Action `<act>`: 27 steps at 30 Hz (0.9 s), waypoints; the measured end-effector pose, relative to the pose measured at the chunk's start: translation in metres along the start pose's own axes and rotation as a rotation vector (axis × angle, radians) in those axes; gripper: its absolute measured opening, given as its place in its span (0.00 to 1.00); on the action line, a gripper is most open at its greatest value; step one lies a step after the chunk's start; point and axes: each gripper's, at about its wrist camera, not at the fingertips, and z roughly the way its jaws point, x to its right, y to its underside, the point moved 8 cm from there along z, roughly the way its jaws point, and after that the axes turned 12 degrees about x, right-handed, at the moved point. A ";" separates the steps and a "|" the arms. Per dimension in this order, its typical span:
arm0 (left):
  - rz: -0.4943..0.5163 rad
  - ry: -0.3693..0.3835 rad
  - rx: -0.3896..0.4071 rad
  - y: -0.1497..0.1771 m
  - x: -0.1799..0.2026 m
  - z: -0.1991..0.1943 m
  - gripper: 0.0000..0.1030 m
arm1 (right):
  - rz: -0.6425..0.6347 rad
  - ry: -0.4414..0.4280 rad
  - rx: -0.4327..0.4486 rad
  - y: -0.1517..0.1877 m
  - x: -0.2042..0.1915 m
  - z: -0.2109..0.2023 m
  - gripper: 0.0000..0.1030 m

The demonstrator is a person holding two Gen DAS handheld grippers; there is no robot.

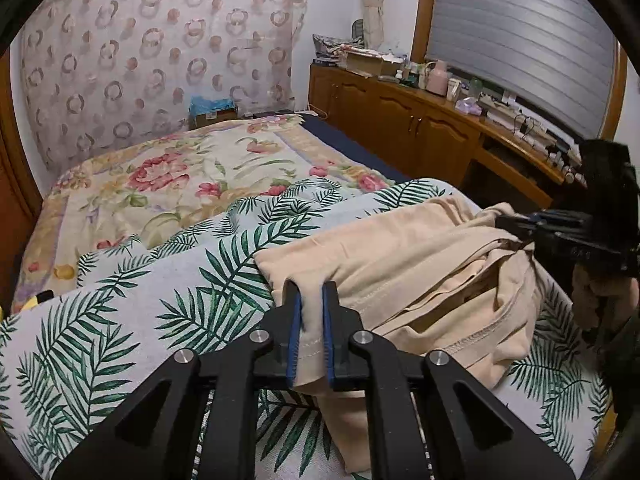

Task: Fold small clothes

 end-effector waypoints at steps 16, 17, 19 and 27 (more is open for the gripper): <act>0.031 0.037 -0.053 0.006 -0.003 -0.011 0.40 | -0.030 0.089 0.003 -0.013 0.017 -0.034 0.44; 0.028 0.045 -0.067 0.008 -0.003 -0.011 0.40 | -0.028 0.090 -0.005 -0.010 0.018 -0.039 0.44; 0.022 0.051 -0.084 0.011 -0.005 -0.012 0.40 | -0.018 0.071 -0.029 -0.003 0.017 -0.045 0.44; -0.031 0.077 -0.212 0.038 -0.009 0.001 0.40 | 0.035 0.019 -0.114 0.013 0.017 -0.033 0.44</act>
